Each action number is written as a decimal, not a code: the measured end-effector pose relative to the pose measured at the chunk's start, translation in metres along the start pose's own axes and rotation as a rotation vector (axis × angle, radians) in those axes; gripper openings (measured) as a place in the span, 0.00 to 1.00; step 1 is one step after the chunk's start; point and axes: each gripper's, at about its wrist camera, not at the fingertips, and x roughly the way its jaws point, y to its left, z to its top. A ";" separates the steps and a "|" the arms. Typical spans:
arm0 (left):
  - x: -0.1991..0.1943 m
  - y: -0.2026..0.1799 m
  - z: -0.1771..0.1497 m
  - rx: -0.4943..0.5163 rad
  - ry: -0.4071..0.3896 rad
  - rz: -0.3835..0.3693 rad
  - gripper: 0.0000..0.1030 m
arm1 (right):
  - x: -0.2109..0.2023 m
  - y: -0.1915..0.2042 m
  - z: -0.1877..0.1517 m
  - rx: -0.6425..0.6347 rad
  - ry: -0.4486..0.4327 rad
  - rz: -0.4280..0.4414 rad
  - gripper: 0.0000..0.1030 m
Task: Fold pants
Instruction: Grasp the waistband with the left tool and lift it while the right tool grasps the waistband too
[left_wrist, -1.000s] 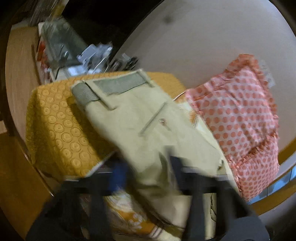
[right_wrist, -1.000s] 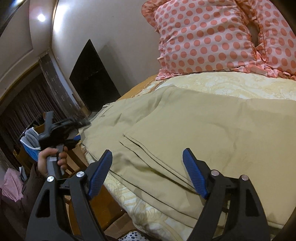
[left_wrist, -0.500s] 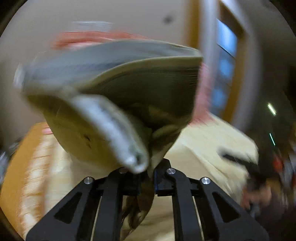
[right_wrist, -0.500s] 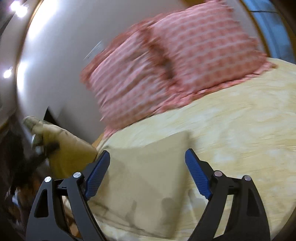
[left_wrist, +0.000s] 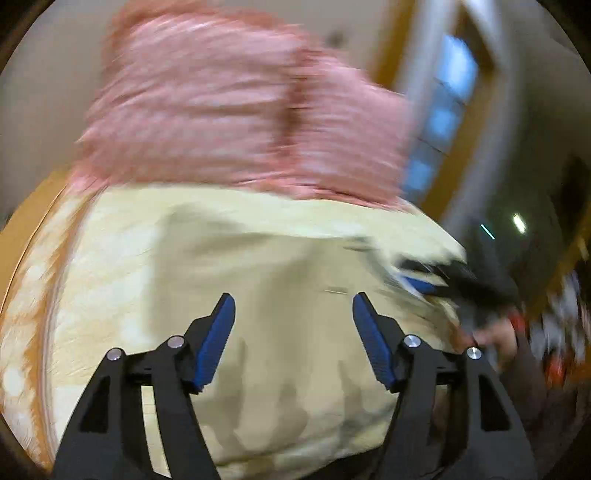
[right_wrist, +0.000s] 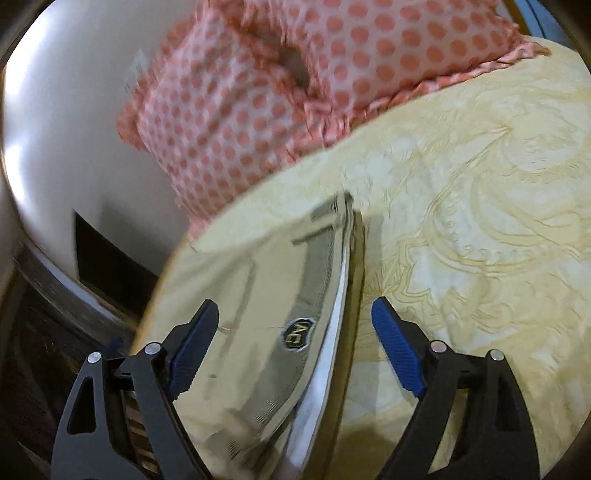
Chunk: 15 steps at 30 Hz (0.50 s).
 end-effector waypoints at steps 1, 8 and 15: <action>0.007 0.020 0.003 -0.060 0.030 0.024 0.64 | 0.009 0.001 0.001 -0.013 0.026 -0.025 0.76; 0.064 0.055 0.010 -0.135 0.226 0.022 0.71 | 0.025 0.017 0.000 -0.138 0.051 -0.083 0.55; 0.088 0.050 0.018 -0.128 0.293 0.004 0.52 | 0.027 0.004 0.001 -0.122 0.119 0.072 0.19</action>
